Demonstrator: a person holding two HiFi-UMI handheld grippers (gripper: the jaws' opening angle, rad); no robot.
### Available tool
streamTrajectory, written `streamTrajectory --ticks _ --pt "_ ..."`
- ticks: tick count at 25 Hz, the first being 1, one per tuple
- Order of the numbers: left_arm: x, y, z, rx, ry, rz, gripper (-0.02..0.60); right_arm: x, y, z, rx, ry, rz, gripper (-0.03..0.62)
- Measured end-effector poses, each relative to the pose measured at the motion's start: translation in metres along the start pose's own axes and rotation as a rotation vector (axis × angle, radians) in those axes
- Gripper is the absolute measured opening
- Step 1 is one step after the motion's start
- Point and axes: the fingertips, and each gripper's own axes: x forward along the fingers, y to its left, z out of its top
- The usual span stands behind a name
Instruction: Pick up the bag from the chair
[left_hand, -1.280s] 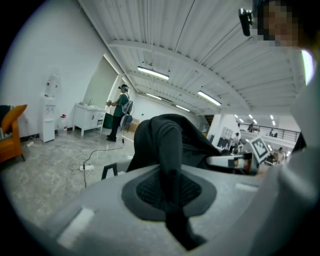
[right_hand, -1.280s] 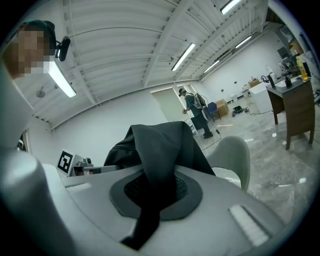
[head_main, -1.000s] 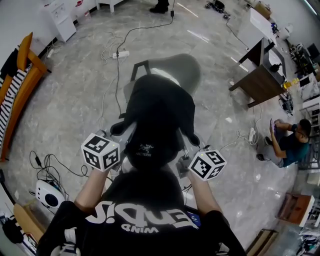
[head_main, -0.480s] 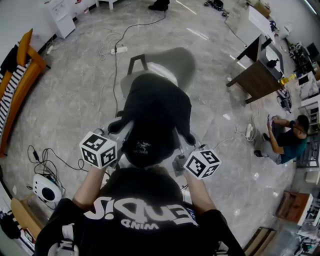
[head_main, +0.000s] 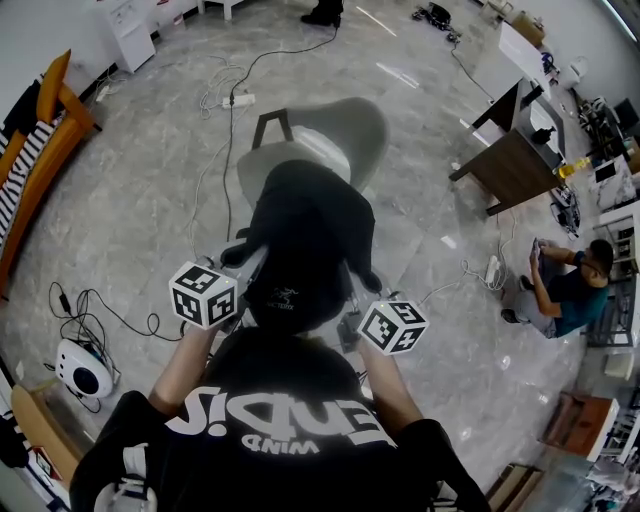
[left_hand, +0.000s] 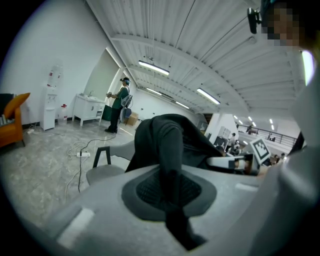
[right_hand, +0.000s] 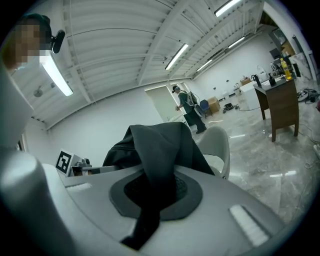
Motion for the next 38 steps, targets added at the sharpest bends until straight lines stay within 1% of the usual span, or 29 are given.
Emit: streamTrajectory --ticks 4,9,18,26,38 --pt "0.002 -0.007 -0.006 -0.008 -0.001 0.003 0.026 -0.007 -0.003 -0.004 -0.024 0.011 -0.005 0.008" --pt "0.005 -0.017 -0.012 -0.013 -0.002 -0.002 0.026 -0.015 -0.010 -0.008 -0.024 0.006 -0.007 0.008" --pt "0.002 -0.026 -0.015 -0.018 -0.007 0.004 0.026 -0.024 -0.009 -0.011 -0.037 0.007 0.002 0.008" --pt "0.000 -0.024 -0.017 -0.045 0.002 0.008 0.026 -0.023 -0.007 -0.013 -0.034 0.017 -0.002 0.008" --pt "-0.002 -0.027 -0.018 -0.048 0.016 0.008 0.026 -0.026 -0.005 -0.014 -0.027 0.020 0.003 0.008"
